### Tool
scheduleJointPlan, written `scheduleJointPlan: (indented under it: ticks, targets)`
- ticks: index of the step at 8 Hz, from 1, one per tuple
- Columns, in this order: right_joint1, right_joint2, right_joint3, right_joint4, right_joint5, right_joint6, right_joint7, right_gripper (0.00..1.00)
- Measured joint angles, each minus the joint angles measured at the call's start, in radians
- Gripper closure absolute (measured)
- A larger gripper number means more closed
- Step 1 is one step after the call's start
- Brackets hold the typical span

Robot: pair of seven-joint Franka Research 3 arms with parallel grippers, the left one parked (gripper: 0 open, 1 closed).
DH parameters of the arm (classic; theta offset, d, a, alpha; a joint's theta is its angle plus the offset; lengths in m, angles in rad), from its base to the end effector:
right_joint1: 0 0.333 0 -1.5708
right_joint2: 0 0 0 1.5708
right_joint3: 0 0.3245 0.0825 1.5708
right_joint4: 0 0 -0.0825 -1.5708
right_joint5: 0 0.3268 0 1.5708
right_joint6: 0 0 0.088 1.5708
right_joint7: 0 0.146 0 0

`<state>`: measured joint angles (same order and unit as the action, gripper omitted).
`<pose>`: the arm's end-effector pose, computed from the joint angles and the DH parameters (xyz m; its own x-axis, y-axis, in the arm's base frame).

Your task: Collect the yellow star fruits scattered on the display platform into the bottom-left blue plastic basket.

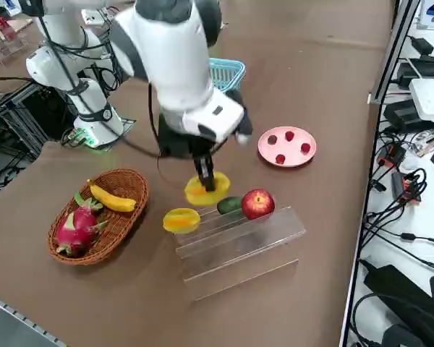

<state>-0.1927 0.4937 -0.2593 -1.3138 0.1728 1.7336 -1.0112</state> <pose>0.5978 -0.2297 0.4385 0.8514 0.5244 0.0087 0.5235 -0.8488 -0.0742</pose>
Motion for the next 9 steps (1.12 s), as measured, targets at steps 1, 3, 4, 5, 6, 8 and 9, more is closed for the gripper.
scheduleJointPlan:
  ticks: [1,3,4,5,6,8,9]
  targets:
    - [0.040,-0.040,0.001,0.000,-0.002,-0.053,0.090,0.78]
    - [0.126,-0.119,0.003,-0.024,-0.030,-0.130,0.280,0.78]
    - [0.180,-0.162,0.005,-0.058,-0.045,-0.165,0.392,0.78]
    - [0.246,-0.207,0.007,-0.107,-0.056,-0.190,0.520,0.78]
    - [0.319,-0.254,0.009,-0.165,-0.064,-0.207,0.654,0.78]
    - [0.456,-0.339,0.012,-0.276,-0.071,-0.237,0.915,0.78]
    - [0.532,-0.376,0.014,-0.331,-0.072,-0.237,1.065,0.78]
